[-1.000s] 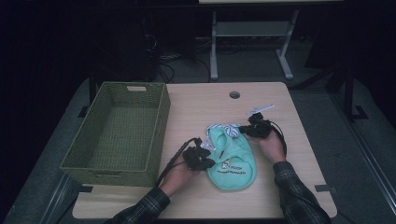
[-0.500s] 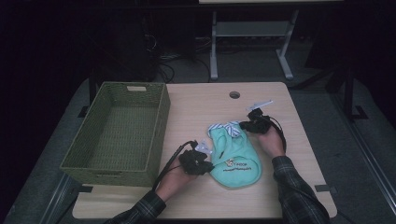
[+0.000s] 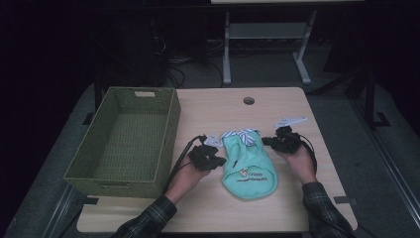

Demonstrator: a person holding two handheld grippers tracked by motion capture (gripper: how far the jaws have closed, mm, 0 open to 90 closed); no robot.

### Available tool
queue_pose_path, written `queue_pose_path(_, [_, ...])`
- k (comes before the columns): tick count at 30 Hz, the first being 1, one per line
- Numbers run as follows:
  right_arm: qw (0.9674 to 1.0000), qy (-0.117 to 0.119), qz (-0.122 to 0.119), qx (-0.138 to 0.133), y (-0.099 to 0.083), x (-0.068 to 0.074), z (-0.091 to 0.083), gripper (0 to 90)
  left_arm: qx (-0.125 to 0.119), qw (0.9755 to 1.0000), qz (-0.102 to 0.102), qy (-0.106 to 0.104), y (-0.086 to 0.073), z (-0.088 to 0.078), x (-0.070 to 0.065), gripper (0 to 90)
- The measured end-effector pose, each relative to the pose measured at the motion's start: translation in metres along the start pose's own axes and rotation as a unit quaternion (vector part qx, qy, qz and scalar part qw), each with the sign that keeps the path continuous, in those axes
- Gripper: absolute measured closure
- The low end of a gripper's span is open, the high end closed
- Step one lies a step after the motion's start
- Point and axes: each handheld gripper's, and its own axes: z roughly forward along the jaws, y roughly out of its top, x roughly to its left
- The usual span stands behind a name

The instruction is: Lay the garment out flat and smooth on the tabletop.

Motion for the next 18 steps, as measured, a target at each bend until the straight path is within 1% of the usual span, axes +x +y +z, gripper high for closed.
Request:
queue_pose_path(1, [1.0, 0.0, -0.001, 0.0, -0.003, 0.002, -0.003, 89.8, 0.003, 1.0, 0.001, 0.005, 0.002, 0.001, 0.003, 89.7])
queue_pose_path(3, [1.0, 0.001, -0.006, 0.001, -0.008, 0.005, -0.007, 89.8, 0.003, 0.9999, -0.004, 0.01, 0.007, 0.005, 0.01, 89.7])
queue_pose_path(4, [1.0, 0.004, -0.005, 0.0, -0.011, 0.007, -0.009, 89.8, 0.004, 0.9999, -0.007, 0.013, 0.01, 0.007, 0.013, 89.7])
queue_pose_path(7, [1.0, 0.009, -0.004, -0.002, -0.019, 0.011, -0.014, 89.8, 0.002, 0.9997, -0.009, 0.024, 0.018, 0.013, 0.022, 89.7])
queue_pose_path(8, [0.9999, 0.011, -0.008, -0.001, -0.022, 0.013, -0.016, 89.8, 0.002, 0.9996, -0.012, 0.027, 0.02, 0.015, 0.025, 89.7])
queue_pose_path(11, [0.9998, 0.017, -0.005, 0.004, -0.029, 0.018, -0.021, 89.8, 0.002, 0.9992, -0.013, 0.038, 0.029, 0.023, 0.033, 89.7])
queue_pose_path(13, [0.9998, 0.015, -0.01, 0.007, -0.033, 0.021, -0.024, 89.8, 0.007, 0.9989, -0.013, 0.044, 0.035, 0.028, 0.038, 89.7])
queue_pose_path(18, [0.9996, 0.018, -0.012, 0.018, -0.046, 0.028, -0.031, 89.8, 0.012, 0.9983, -0.014, 0.056, 0.046, 0.04, 0.049, 89.7])
